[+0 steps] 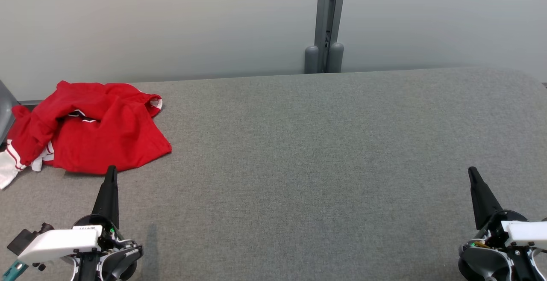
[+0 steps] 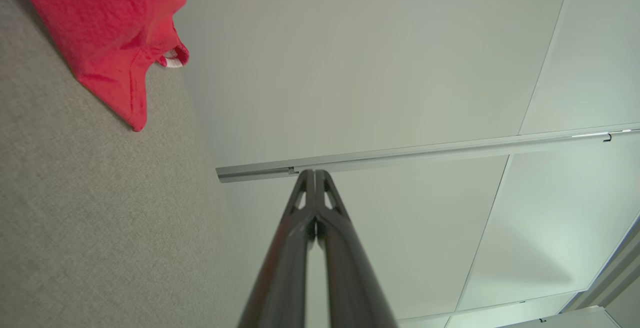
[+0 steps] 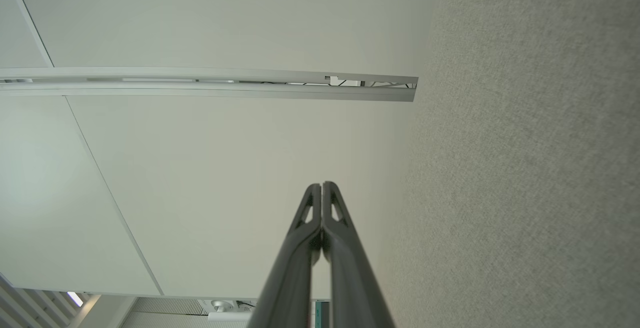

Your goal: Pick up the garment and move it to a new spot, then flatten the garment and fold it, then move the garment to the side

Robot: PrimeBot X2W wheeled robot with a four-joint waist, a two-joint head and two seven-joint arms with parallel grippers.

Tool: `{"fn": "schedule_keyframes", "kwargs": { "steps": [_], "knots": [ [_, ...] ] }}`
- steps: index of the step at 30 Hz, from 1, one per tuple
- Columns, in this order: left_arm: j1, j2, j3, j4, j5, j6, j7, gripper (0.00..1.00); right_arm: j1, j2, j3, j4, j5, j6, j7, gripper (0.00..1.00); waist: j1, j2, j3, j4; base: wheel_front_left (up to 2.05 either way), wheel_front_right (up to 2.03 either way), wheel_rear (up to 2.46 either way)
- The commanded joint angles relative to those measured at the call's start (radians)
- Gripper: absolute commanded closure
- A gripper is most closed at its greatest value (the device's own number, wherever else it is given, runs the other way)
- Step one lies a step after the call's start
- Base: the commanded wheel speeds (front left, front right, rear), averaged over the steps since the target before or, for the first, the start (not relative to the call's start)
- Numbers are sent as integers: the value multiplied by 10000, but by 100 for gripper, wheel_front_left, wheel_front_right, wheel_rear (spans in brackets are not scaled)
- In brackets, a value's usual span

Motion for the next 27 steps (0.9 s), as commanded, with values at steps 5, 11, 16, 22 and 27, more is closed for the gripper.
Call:
{"fn": "schedule_keyframes", "kwargs": {
  "steps": [5, 11, 16, 22, 27],
  "knots": [
    [-122, 49, 21, -36, -9, -33, 27, 100, -93, -83, -10, -29, 24, 6, 27, 100, -1, 0, 0, 0, 0, 0, 0],
    [-123, 49, 21, -36, -9, -33, 27, 100, -93, -83, -10, -29, 24, 8, 27, 100, -1, 0, 0, 0, 0, 0, 0],
    [-123, 49, 21, -36, -9, -33, 27, 100, -93, -83, -10, -29, 24, 6, 27, 100, -1, 0, 0, 0, 0, 0, 0],
    [-123, 49, 21, -36, -9, -33, 27, 100, -93, -83, -10, -29, 24, 8, 27, 100, -1, 0, 0, 0, 0, 0, 0],
    [-123, 49, 21, -36, -9, -33, 27, 100, -93, -83, -10, -29, 24, 8, 27, 100, -1, 0, 0, 0, 0, 0, 0]
  ]
}}
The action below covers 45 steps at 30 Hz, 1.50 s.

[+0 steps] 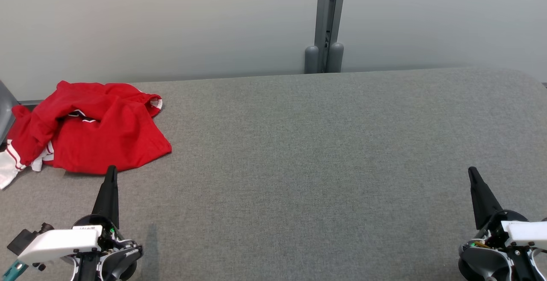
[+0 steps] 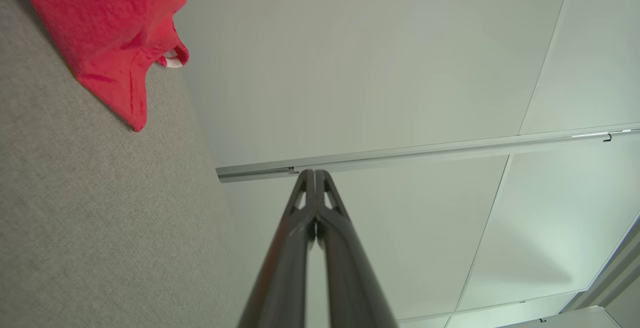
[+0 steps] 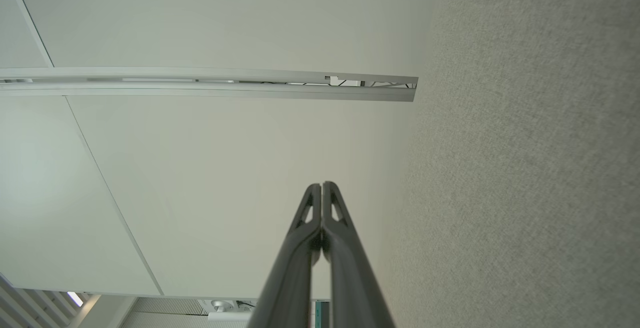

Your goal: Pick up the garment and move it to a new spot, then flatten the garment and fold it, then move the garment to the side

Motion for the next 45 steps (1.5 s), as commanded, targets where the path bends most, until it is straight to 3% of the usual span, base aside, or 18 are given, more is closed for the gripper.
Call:
{"fn": "schedule_keyframes", "kwargs": {
  "steps": [1, 27, 28, 45],
  "knots": [
    [-123, 49, 21, -36, -9, -33, 27, 100, -93, -83, -10, -29, 24, 6, 27, 100, 0, 0, 0, 0, 0, 0, 0],
    [-123, 49, 21, -36, -9, -33, 26, 100, -93, -84, -10, -29, 24, 8, 27, 100, 0, 0, 0, 0, 0, 0, 0],
    [0, 0, -2, -1, 2, 0, -2, 0, 0, 0, 2, 0, -1, 2, -4, 0, 0, 0, 0, 0, 0, 0, 0],
    [314, -71, -656, -42, 482, 157, -698, 0, 319, 90, 289, 37, -534, -8, -690, 0, 0, 0, 1, 15, 0, 0, 0]
  ]
}}
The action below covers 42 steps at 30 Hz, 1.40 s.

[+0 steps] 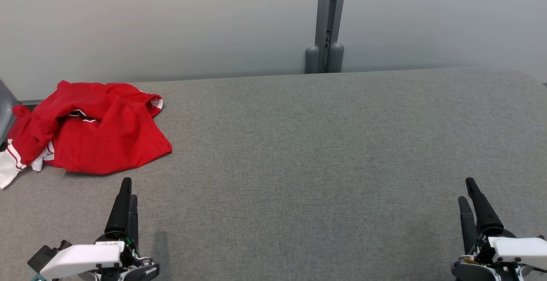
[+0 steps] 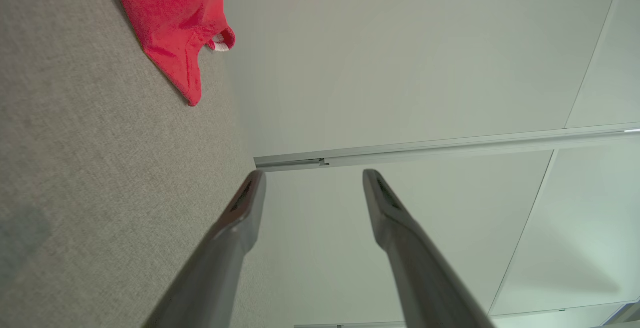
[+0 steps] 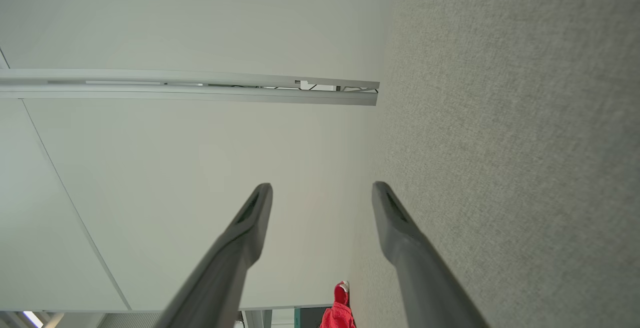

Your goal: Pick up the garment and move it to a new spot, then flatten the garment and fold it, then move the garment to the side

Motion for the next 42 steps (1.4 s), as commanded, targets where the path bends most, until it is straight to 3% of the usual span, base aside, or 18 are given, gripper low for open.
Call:
{"fn": "schedule_keyframes", "kwargs": {
  "steps": [1, 8, 28, 42],
  "knots": [
    [-255, 102, -89, -249, 214, 55, -96, 0, -167, -103, 18, -242, -200, 5, -129, 0, 0, 0, 1, 4, 0, 0, 0],
    [-373, 116, -348, -458, 1023, 312, -401, 0, -172, -120, 0, -513, -1045, 7, -434, 0, 0, 0, 10, 17, 0, 0, 0],
    [-334, 145, -1021, -1127, 5227, 983, -1159, 0, -43, -162, 365, -1578, -5346, 12, -1204, 0, 0, 0, 22, 74, 0, 0, 0],
    [-77, 161, -1291, -1121, 8292, 1292, -1606, 0, 153, -186, 755, -1727, -7455, 14, -1647, 0, 0, 0, -47, 62, 0, 0, 0]
  ]
}}
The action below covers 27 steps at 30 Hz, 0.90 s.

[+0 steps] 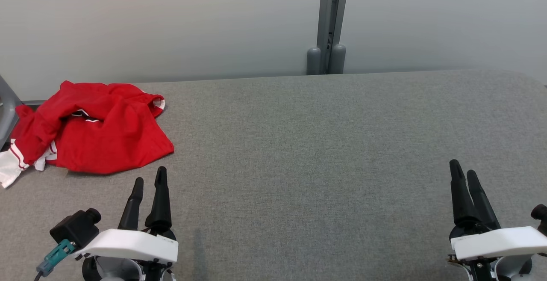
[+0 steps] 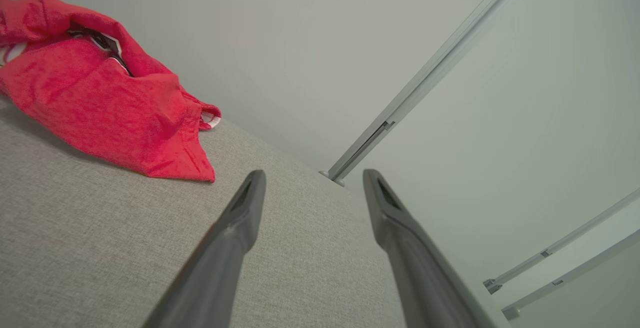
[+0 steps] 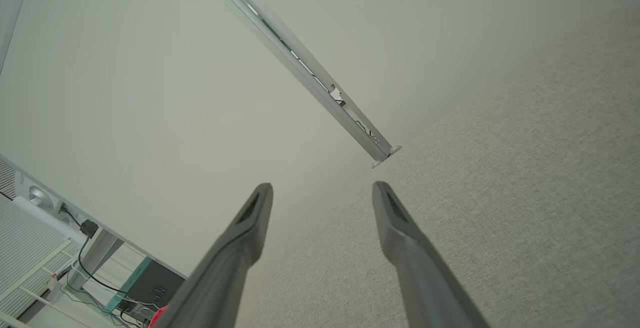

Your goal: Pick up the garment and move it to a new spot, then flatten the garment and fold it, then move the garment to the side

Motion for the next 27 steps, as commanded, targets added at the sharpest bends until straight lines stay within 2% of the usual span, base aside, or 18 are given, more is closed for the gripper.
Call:
{"fn": "schedule_keyframes", "kwargs": {
  "steps": [1, 14, 27],
  "knots": [
    [-51, 69, -56, -121, 515, 52, -109, 0, -40, -98, 62, -174, -401, 13, -138, 0, 0, 0, -11, 5, 0, 0, 0],
    [127, 83, -276, 0, 2184, 244, -474, 0, 81, -117, 349, -261, -2209, 16, -498, 0, 0, 0, -61, 42, 0, 0, 0],
    [193, 94, -375, 242, 3346, 366, -766, 0, 137, -134, 501, -226, -3503, 18, -810, 0, 0, 0, -74, 56, 0, 0, 0]
  ]
}}
